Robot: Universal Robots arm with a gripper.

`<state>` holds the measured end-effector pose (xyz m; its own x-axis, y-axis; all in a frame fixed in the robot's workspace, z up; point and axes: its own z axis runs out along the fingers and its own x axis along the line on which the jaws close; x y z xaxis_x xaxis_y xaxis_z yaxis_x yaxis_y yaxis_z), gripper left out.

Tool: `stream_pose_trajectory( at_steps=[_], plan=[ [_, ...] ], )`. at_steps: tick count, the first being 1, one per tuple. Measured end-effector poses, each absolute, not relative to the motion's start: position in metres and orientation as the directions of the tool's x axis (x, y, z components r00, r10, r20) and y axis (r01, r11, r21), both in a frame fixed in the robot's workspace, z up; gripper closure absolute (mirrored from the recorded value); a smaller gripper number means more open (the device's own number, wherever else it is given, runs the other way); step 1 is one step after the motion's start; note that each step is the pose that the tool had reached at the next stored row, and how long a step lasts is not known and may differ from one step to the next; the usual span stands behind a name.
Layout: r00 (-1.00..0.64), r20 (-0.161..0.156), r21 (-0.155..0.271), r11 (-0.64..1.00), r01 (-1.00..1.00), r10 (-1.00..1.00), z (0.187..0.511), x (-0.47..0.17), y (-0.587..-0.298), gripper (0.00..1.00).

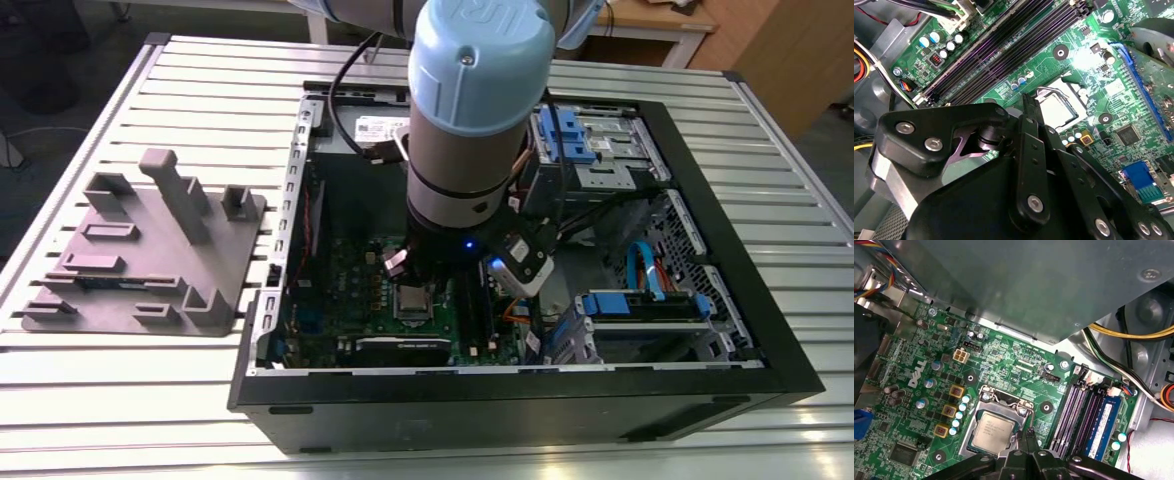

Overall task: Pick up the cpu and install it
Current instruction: 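Install the first cpu locking lever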

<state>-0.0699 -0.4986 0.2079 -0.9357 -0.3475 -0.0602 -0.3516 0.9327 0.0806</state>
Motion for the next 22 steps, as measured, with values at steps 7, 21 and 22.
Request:
stream_pose_trajectory(
  at_steps=[7, 21, 22],
  plan=[
    [-0.935, -0.060, 0.081, 0.932, -0.352, -0.348, 0.208, -0.070, -0.499, 0.90],
    [-0.935, -0.060, 0.080, 0.932, -0.352, -0.348, 0.207, -0.070, -0.510, 0.90],
    [-0.935, -0.060, 0.080, 0.932, -0.352, -0.348, 0.207, -0.070, -0.511, 0.90]
  ],
)
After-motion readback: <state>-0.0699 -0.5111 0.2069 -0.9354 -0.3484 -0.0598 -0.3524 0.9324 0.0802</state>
